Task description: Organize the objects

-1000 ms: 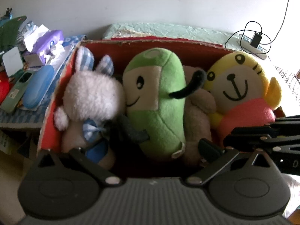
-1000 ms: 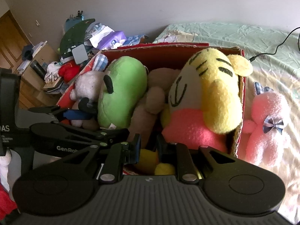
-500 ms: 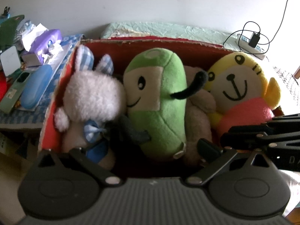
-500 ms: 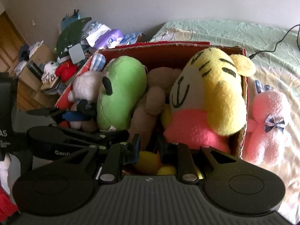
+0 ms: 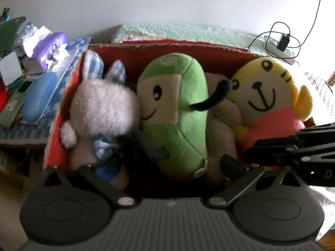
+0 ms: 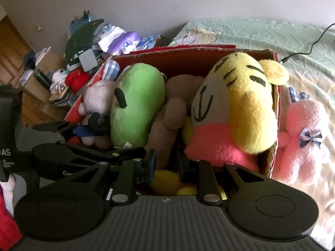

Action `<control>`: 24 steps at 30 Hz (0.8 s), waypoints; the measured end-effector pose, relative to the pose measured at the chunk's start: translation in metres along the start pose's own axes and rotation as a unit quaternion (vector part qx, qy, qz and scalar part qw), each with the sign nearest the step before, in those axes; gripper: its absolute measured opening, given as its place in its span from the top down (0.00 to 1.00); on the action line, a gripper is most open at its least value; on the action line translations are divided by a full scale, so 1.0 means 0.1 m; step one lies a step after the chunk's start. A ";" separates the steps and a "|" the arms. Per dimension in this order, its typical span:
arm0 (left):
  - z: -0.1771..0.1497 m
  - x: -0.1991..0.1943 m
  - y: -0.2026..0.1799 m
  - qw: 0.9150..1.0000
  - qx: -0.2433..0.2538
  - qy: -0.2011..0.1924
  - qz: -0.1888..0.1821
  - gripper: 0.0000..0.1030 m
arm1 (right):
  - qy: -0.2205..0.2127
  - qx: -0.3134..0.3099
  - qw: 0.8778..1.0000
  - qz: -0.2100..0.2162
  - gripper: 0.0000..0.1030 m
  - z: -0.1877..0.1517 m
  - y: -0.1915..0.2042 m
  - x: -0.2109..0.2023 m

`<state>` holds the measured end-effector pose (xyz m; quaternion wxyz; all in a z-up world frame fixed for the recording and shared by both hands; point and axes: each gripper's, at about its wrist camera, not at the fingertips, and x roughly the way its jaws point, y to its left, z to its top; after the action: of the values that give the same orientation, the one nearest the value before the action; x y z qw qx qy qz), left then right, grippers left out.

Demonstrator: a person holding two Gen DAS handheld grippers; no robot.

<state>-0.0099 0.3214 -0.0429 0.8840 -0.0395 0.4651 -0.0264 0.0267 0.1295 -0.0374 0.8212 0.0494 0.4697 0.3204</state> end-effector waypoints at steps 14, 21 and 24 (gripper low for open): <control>0.05 -0.05 -0.15 0.999 -0.007 -0.005 0.046 0.03 | 0.039 0.007 0.991 0.129 0.79 0.23 -0.25 0.04; 0.11 -0.18 -0.21 0.997 -0.027 -0.018 0.064 0.03 | 0.025 0.043 0.984 0.170 0.78 0.26 -0.38 -0.05; 0.10 -0.25 -0.22 0.996 -0.030 -0.020 0.080 0.03 | 0.011 0.064 0.983 0.170 0.78 0.24 -0.42 -0.11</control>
<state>-0.0165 0.3016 -0.0145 0.8907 -0.0289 0.4498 0.0595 0.0620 0.0951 -0.0320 0.7447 0.1775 0.4833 0.4247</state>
